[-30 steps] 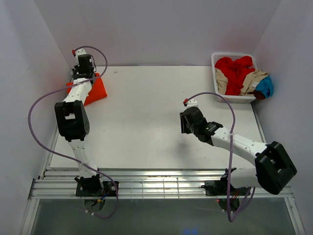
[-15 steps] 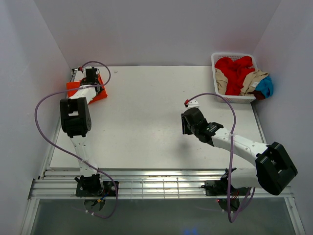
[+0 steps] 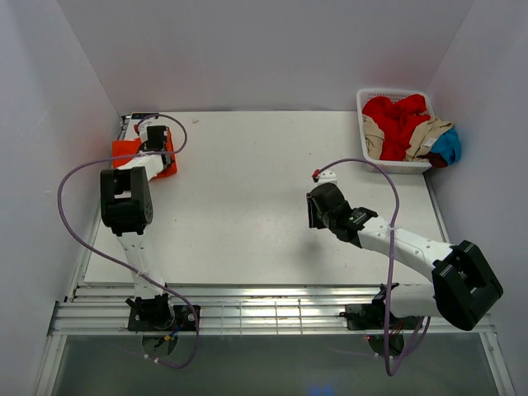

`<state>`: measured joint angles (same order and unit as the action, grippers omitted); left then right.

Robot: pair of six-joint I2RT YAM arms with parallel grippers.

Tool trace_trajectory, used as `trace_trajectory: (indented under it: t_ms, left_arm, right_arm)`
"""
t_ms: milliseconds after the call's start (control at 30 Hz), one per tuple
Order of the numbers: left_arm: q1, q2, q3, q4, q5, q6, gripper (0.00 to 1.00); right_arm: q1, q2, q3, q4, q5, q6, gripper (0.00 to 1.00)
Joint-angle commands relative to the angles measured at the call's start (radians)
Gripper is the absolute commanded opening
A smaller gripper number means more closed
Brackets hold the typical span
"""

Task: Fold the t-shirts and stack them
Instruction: Put the neatly folded tshirt into the corner of the board with the left arm

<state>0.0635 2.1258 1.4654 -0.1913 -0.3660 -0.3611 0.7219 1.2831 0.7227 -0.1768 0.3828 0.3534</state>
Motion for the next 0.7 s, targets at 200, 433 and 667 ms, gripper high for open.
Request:
trace_trajectory:
  t_ms: [200, 433, 667]
  left_arm:
    - [0.041, -0.132, -0.195, -0.086, -0.082, -0.045, 0.0]
    - [0.056, -0.156, -0.194, -0.07, -0.111, -0.038, 0.0]
    - [0.061, -0.164, -0.174, -0.043, -0.047, -0.019, 0.0]
  right_arm:
    - [0.013, -0.048, 0.006, 0.003, -0.002, 0.013, 0.43]
    - [0.02, -0.062, 0.003, -0.018, 0.007, 0.019, 0.43]
    - [0.025, -0.056, 0.004, -0.024, 0.021, 0.016, 0.43]
